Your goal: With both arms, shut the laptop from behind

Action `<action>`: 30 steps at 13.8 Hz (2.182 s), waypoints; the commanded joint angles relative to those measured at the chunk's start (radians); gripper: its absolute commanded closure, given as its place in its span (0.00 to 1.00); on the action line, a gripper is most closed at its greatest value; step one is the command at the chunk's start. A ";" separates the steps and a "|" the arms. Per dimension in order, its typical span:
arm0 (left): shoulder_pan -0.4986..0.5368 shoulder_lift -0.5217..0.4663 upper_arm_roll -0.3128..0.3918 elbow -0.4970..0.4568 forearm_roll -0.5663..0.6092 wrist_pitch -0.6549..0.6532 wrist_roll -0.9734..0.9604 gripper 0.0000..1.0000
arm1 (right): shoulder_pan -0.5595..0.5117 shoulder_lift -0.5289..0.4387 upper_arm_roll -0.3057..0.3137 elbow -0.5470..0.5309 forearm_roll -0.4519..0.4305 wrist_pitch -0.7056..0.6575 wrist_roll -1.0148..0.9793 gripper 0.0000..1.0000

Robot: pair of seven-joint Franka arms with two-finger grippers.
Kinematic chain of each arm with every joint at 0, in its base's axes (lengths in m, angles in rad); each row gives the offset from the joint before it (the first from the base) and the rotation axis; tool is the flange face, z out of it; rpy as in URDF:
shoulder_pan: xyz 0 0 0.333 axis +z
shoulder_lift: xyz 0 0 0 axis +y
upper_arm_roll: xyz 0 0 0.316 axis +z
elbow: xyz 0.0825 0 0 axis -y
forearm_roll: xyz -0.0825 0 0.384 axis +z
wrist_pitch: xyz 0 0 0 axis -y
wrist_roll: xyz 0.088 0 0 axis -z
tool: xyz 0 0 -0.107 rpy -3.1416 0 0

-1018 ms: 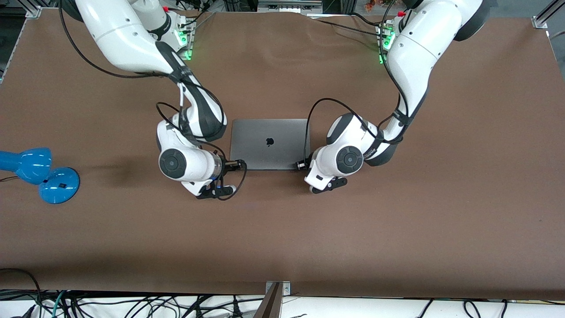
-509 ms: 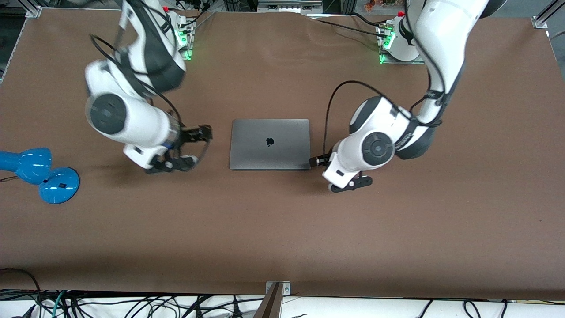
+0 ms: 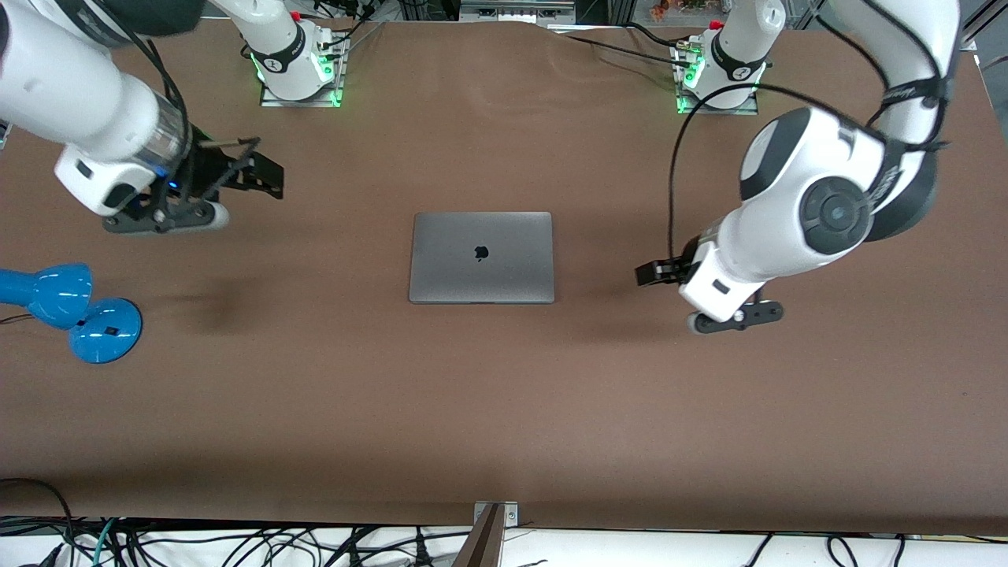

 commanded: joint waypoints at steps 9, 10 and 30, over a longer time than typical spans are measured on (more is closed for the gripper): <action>-0.061 -0.354 0.202 -0.189 0.060 -0.197 0.278 0.00 | -0.147 -0.120 -0.094 -0.059 -0.107 0.000 -0.133 0.00; -0.058 -0.402 0.202 -0.248 0.053 -0.173 0.291 0.00 | -0.147 -0.122 -0.102 -0.061 -0.107 -0.001 -0.156 0.00; -0.048 -0.527 0.273 -0.392 -0.011 -0.053 0.517 0.00 | -0.150 -0.126 -0.136 -0.133 -0.075 0.031 -0.139 0.00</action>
